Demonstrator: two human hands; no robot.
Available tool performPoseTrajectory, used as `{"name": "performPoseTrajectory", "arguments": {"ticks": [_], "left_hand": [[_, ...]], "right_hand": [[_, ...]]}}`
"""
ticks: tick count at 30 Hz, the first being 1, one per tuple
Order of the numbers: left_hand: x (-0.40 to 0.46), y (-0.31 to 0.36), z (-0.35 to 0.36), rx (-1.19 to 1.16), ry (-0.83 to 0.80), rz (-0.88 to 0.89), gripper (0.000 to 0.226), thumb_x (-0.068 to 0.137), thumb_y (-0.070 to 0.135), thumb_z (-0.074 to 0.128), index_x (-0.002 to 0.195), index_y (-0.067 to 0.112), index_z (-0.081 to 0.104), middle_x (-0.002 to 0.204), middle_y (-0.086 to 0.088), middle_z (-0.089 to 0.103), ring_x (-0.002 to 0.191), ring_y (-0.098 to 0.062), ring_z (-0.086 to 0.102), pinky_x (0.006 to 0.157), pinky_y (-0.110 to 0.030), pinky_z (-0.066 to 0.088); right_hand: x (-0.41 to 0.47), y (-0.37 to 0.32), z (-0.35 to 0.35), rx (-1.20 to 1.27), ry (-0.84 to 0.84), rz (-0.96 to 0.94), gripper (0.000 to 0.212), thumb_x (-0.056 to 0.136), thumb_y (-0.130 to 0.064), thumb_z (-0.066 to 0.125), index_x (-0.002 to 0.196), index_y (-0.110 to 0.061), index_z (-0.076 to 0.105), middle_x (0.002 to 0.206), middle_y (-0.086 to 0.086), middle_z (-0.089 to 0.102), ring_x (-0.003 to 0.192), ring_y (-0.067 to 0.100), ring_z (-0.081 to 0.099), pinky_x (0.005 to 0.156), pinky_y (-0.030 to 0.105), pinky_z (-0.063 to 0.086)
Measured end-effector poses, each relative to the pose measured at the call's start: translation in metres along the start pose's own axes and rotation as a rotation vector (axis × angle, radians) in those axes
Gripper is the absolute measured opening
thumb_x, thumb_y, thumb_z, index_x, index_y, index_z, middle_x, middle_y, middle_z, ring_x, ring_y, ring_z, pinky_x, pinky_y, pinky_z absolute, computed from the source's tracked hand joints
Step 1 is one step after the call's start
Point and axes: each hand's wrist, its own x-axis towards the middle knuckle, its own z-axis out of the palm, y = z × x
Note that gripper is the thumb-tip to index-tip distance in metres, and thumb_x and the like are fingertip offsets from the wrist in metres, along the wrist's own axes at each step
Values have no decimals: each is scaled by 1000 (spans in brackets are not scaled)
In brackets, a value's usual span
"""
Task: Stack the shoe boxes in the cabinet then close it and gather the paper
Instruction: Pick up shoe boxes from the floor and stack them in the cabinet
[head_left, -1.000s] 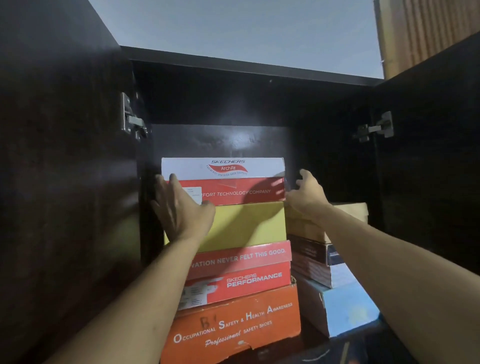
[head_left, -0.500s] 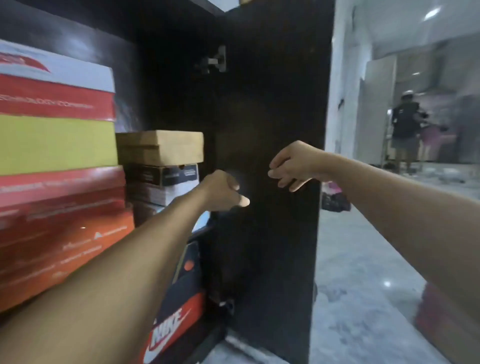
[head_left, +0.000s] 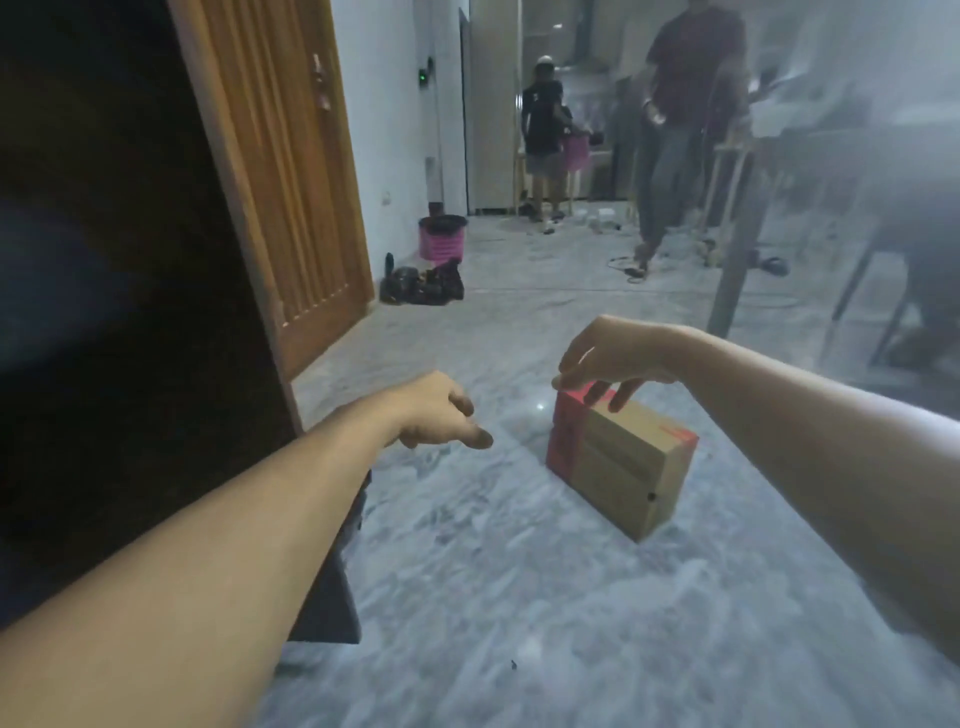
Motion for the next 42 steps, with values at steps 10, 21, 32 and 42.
{"name": "performPoseTrajectory", "arguments": {"ticks": [10,21,32,42], "left_hand": [[163,-20,163,-213,-113,39,67,75,30,80,132,8,54,112,-5,60,101,-20,62,86,-28,48],[273,-21,272,-250,-142,60,69,83,31,72,143,16,41,136,-2,50,114,-18,55,83,-25,44],[299,-24,296,-372,-2,-74,72,86,19,69,148,13,32,145,-7,44,104,-17,55,84,-31,45],[297,-59,288,-549,232,-267,77,61,27,76,130,15,45,129,-2,57,115,-23,56,92,-40,49]], "right_hand": [[94,206,46,-99,121,372,35,86,-19,69,116,-1,66,109,19,66,94,35,68,75,48,61],[205,333,103,-102,283,333,78,80,-29,74,146,-21,34,154,12,15,134,35,38,109,40,39],[178,350,146,-154,612,11,35,79,-11,68,112,-12,57,120,3,58,96,33,60,72,38,47],[104,376,125,378,343,60,33,74,5,77,89,-21,64,133,-9,56,92,19,68,69,31,59]]}}
